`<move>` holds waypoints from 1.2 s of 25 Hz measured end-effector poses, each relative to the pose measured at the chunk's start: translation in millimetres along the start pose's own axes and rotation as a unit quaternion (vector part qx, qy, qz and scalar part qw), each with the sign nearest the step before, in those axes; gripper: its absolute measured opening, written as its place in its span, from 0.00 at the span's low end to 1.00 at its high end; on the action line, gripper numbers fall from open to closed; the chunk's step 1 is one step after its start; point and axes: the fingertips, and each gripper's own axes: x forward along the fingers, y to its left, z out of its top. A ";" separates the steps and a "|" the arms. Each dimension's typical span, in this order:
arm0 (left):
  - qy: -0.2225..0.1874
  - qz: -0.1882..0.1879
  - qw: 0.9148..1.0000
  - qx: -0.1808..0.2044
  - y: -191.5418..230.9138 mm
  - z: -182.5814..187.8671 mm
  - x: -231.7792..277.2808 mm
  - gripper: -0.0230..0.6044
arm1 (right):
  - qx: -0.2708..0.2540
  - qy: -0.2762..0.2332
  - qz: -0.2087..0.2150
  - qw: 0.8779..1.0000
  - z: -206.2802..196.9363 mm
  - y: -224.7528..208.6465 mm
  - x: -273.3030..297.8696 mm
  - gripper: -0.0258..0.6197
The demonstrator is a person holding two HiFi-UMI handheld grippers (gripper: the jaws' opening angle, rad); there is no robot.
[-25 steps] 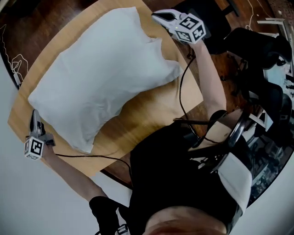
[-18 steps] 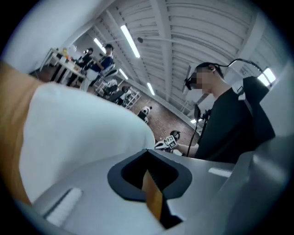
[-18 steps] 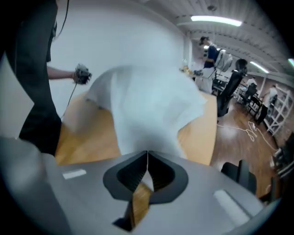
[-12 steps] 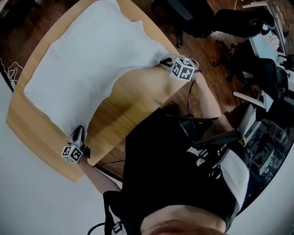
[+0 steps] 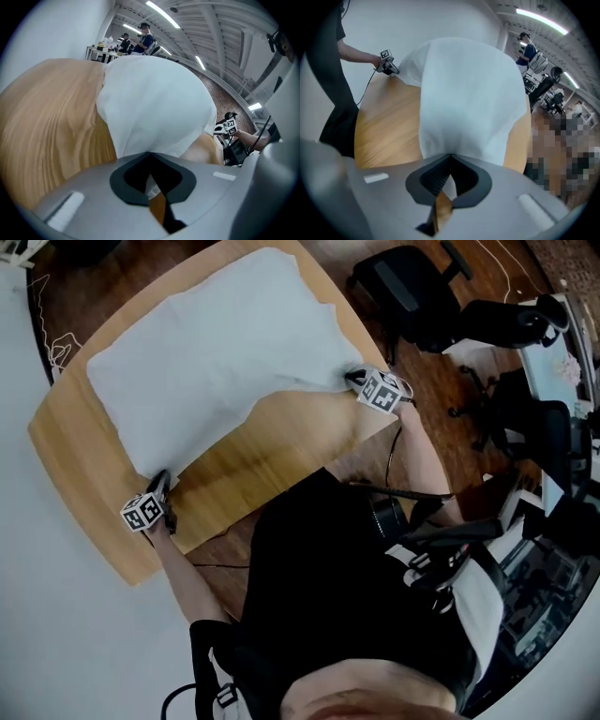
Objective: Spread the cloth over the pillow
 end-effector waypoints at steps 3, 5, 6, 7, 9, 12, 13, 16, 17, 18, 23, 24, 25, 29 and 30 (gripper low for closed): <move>0.007 0.020 1.000 0.001 7.3 6.3 -5.6 0.04 | -0.005 0.026 -0.060 0.998 -7.9 -33.5 1.6 0.04; 0.008 0.031 0.999 -0.006 11.5 4.5 -9.3 0.04 | 0.003 0.022 -0.084 0.996 -6.6 -50.2 5.1 0.04; 0.007 0.029 0.999 -0.013 11.9 1.7 -9.6 0.04 | 0.009 0.016 -0.089 0.996 -4.8 -53.9 6.4 0.04; 0.005 0.025 0.999 -0.020 12.0 -1.2 -9.4 0.04 | 0.014 0.010 -0.092 0.996 -3.0 -55.3 7.2 0.04; -0.001 0.027 0.999 -0.024 15.0 -3.5 -11.2 0.04 | 0.027 -0.001 -0.094 0.995 0.7 -56.5 7.7 0.04; -0.023 0.050 0.998 -0.019 24.9 -5.7 -22.3 0.04 | 0.041 -0.022 -0.104 0.993 6.9 -65.1 12.0 0.04; -0.038 0.057 0.997 -0.021 26.8 -5.2 -27.8 0.04 | 0.046 -0.028 -0.111 0.992 7.0 -71.0 13.7 0.04; -0.093 0.022 0.995 -0.041 5.8 7.3 -44.9 0.04 | 0.063 -0.005 -0.132 0.989 2.2 -88.4 -1.2 0.04; -0.113 -0.008 0.993 -0.044 -9.0 14.6 -52.7 0.04 | 0.066 0.010 -0.146 0.987 3.9 -89.9 -18.3 0.04; -0.135 -0.041 0.989 -0.041 -26.0 23.7 -62.2 0.04 | 0.067 0.023 -0.163 0.984 9.5 -88.6 -39.7 0.04; -0.182 -0.134 0.974 0.013 -72.3 63.7 -61.6 0.04 | 0.010 -0.053 -0.125 0.991 114.1 -50.9 -71.0 0.04; -0.181 -0.109 0.977 0.010 -62.4 69.6 -51.8 0.04 | 0.003 -0.065 -0.104 0.992 129.8 -48.5 -55.9 0.04; -0.182 -0.081 0.980 -0.004 -49.7 75.0 -43.2 0.04 | 0.003 -0.071 -0.097 0.993 139.3 -53.1 -39.9 0.04; -0.190 -0.059 0.979 -0.051 -36.8 84.1 -26.9 0.04 | 0.066 -0.104 -0.101 0.987 154.1 -80.5 -12.9 0.04; -0.195 -0.062 0.978 -0.042 -44.5 85.4 -31.1 0.04 | 0.072 -0.103 -0.105 0.987 152.3 -79.4 -17.5 0.04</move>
